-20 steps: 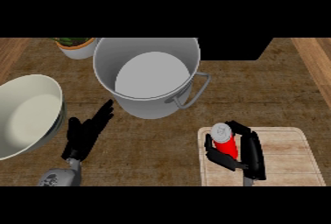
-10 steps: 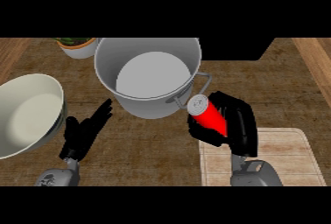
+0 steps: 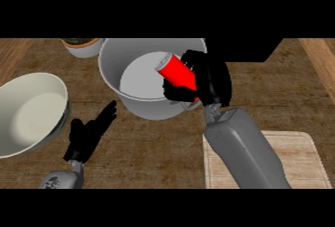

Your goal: Pick the can from the cutting board and place it in the pot

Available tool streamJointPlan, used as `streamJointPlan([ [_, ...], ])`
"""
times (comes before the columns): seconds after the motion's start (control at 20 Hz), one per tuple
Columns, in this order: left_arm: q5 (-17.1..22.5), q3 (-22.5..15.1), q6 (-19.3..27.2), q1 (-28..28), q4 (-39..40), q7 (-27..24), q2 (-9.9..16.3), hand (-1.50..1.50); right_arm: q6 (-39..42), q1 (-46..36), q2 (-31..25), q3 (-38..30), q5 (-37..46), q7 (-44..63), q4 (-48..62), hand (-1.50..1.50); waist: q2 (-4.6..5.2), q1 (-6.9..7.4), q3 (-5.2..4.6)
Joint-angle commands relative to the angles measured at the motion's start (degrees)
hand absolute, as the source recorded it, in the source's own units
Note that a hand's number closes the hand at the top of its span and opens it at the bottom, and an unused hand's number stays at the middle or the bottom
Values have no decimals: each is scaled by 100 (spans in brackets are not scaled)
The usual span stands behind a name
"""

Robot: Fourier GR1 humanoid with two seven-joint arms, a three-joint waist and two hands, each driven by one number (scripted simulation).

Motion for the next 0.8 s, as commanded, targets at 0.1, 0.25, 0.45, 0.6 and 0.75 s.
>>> streamJointPlan([
  [0.1,-95,-75,29,-70,123,0,-115,0,-227,-1484,3,162,-251,244,2004,150,24,68,1],
  [0.25,195,142,-298,171,-279,143,216,0,-58,-1823,3,277,-290,237,2528,150,13,93,2],
  [0.45,-40,-42,20,-327,78,184,-157,0,316,-2552,3,430,335,553,3765,150,73,157,-7],
  [0.6,-33,-64,-132,-315,178,114,-86,0,596,-2858,3,786,320,820,4305,150,71,207,-7],
  [0.75,-35,-161,-192,-244,-128,189,-74,0,980,-3117,3,515,-369,844,4946,150,109,441,-2],
])
